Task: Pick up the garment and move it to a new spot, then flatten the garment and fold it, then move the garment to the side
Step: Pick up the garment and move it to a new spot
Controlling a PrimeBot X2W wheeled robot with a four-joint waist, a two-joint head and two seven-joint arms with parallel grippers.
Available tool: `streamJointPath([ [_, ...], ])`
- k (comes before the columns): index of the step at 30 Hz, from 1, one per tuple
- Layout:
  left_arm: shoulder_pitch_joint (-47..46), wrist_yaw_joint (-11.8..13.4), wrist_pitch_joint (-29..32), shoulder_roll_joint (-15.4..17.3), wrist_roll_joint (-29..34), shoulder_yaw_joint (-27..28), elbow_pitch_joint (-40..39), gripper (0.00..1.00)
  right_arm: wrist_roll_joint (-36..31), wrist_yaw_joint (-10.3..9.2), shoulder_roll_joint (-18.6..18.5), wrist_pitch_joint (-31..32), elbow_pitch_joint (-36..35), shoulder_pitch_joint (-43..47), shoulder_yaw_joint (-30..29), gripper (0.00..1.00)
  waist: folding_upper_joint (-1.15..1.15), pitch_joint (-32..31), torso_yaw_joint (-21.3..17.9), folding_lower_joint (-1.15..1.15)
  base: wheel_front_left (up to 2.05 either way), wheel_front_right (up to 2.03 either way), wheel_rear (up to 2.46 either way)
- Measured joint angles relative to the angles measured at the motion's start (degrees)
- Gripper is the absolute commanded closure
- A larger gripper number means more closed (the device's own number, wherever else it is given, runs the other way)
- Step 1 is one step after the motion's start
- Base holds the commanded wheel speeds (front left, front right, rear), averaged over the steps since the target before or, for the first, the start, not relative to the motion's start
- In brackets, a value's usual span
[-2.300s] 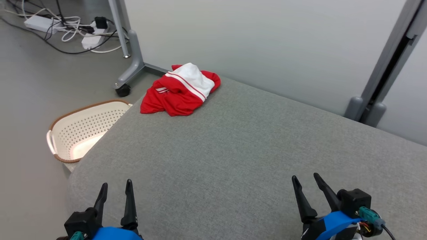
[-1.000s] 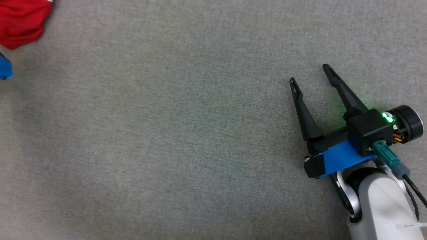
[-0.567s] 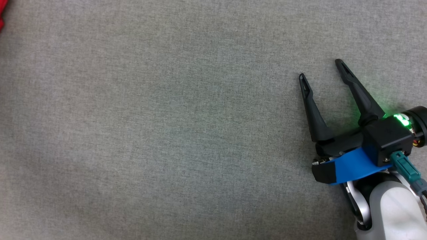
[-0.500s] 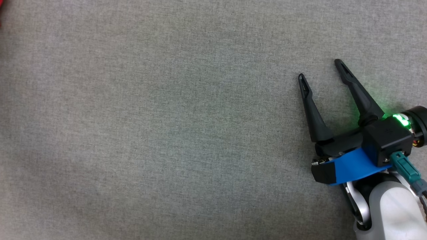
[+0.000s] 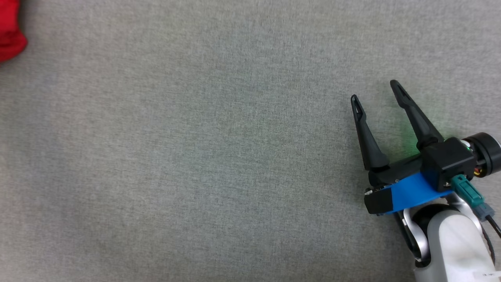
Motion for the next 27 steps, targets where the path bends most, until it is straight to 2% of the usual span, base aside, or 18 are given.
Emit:
streamJointPath([
  [12, -2.70, 0.00, 0.05, 4.21, -3.47, -11.70, -12.81, 1.00, 7.11, 0.00, 0.02, -6.22, 11.47, 0.04, -2.67, 0.00, 0.00, -12.75, -2.34, -0.01, 0.00, 0.00, 0.00],
  [21, -2.80, 0.00, 3.79, 1.07, -4.87, -17.42, -28.39, 1.00, 10.20, 0.00, 0.03, -10.20, 19.08, 3.39, -6.71, 0.00, 0.00, -23.28, -7.07, -0.02, 0.00, 0.00, 0.00],
  [27, -1.59, 2.21, 5.77, -4.78, -8.96, -17.35, -39.94, 1.00, 11.00, 0.00, 0.02, -11.65, 21.11, 4.53, -9.37, 0.00, 0.00, -27.52, -10.33, -0.03, 0.00, 0.00, 0.00],
])
